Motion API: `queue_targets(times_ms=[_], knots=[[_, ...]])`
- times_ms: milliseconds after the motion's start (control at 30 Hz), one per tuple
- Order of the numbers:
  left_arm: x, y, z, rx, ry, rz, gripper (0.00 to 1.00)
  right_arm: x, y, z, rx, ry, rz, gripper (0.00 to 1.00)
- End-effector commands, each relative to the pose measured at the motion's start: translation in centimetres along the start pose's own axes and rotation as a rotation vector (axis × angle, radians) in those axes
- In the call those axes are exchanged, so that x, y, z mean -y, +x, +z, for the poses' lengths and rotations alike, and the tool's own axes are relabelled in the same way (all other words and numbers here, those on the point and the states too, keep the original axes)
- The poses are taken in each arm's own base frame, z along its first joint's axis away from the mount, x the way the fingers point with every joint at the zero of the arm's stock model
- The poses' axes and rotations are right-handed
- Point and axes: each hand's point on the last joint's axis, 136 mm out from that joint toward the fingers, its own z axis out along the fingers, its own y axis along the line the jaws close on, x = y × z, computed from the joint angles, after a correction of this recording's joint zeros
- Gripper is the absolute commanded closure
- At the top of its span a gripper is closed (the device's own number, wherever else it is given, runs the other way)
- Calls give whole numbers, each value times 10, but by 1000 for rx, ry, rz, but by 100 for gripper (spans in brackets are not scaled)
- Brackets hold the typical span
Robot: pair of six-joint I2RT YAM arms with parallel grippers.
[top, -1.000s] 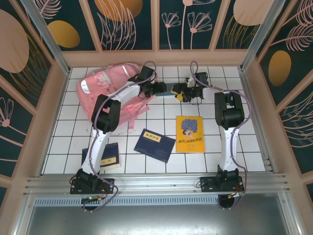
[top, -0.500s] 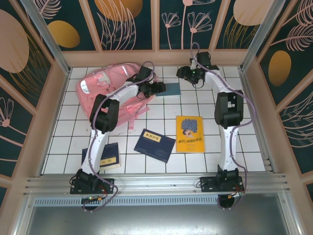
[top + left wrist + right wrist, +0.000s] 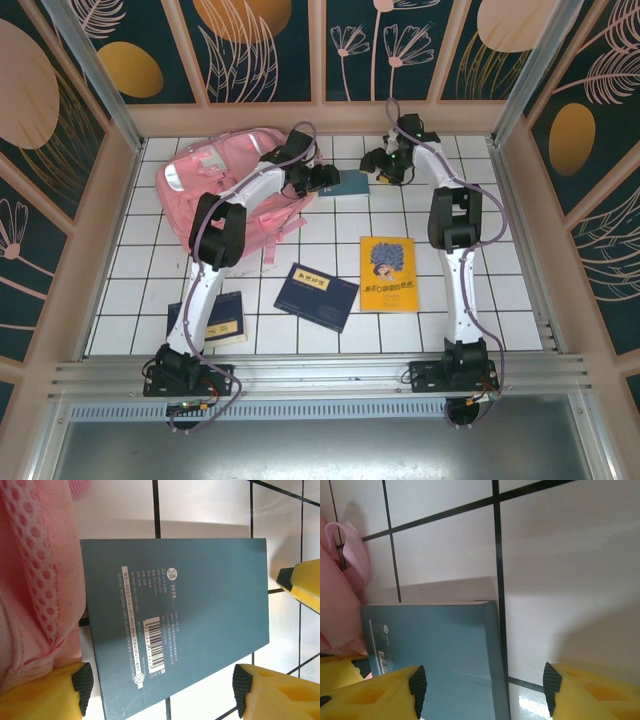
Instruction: Pack the student bag
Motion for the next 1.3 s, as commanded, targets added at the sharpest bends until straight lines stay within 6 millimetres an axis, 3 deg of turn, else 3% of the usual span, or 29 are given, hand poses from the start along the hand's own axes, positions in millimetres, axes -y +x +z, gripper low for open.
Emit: queue_targets(times_ms=[0, 167, 333, 467, 600, 833, 933, 1133, 1267], knots=[[-56, 28, 26, -98, -137, -79, 24, -7, 13, 11, -63, -27, 1, 35], [-57, 29, 29, -104, -132, -81, 25, -12, 24, 24, -101, -47, 2, 35], [-49, 34, 37, -118, -104, -76, 25, -31, 44, 41, -160, -91, -20, 35], [-37, 41, 43, -135, -78, -62, 25, -47, 51, 43, -182, -140, -19, 35], [-34, 51, 46, -157, -51, -69, 25, -66, 49, 29, -170, -270, 20, 36], [-36, 62, 43, -167, -30, -75, 25, -104, 28, -33, -78, -604, 148, 36], [-36, 63, 41, -167, -30, -70, 25, -115, 27, -48, -70, -669, 171, 36], [-34, 63, 38, -167, -29, -60, 25, -123, 34, -48, -78, -692, 187, 36], [-34, 62, 37, -166, -35, -56, 25, -106, 34, -30, -72, -597, 198, 38]])
